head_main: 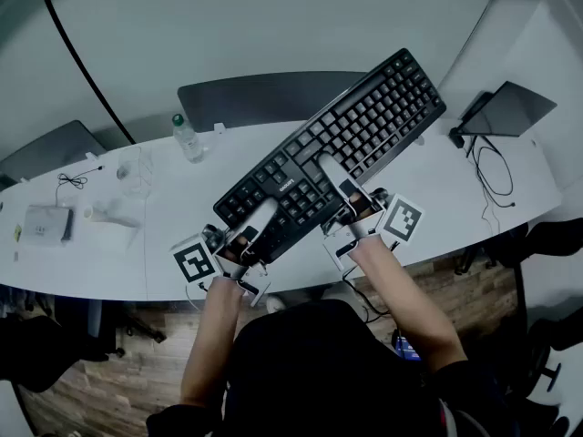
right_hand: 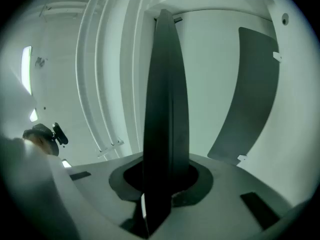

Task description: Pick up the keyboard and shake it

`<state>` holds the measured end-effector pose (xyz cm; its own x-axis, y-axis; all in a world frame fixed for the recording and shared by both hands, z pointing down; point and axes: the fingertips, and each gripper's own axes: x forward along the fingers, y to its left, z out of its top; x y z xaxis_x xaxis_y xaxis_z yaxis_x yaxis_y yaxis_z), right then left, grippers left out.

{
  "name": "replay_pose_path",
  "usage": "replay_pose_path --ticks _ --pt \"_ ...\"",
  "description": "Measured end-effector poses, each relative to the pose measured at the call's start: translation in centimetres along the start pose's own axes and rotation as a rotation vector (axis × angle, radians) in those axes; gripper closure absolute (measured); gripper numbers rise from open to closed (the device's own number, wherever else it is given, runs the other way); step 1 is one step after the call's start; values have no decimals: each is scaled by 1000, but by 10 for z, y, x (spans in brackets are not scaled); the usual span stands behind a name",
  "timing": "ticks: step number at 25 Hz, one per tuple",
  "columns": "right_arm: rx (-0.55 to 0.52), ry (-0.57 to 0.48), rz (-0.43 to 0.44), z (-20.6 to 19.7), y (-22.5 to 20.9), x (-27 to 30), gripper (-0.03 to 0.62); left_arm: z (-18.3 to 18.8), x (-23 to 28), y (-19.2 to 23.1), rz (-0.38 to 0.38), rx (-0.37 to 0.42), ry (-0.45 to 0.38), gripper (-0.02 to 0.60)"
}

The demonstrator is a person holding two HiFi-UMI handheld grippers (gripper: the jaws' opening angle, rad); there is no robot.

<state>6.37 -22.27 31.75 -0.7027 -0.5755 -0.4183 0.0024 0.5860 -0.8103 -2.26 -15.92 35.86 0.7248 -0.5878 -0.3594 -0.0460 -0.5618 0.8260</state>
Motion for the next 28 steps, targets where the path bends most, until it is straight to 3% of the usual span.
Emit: replay_pose_path --ticks 23,28 --pt "30 -14 9 1 -3 -3 505 -2 0 -2 19 10 0 483" --pt "40 -26 2 1 -6 -5 514 -2 0 -5 9 52 3 479"
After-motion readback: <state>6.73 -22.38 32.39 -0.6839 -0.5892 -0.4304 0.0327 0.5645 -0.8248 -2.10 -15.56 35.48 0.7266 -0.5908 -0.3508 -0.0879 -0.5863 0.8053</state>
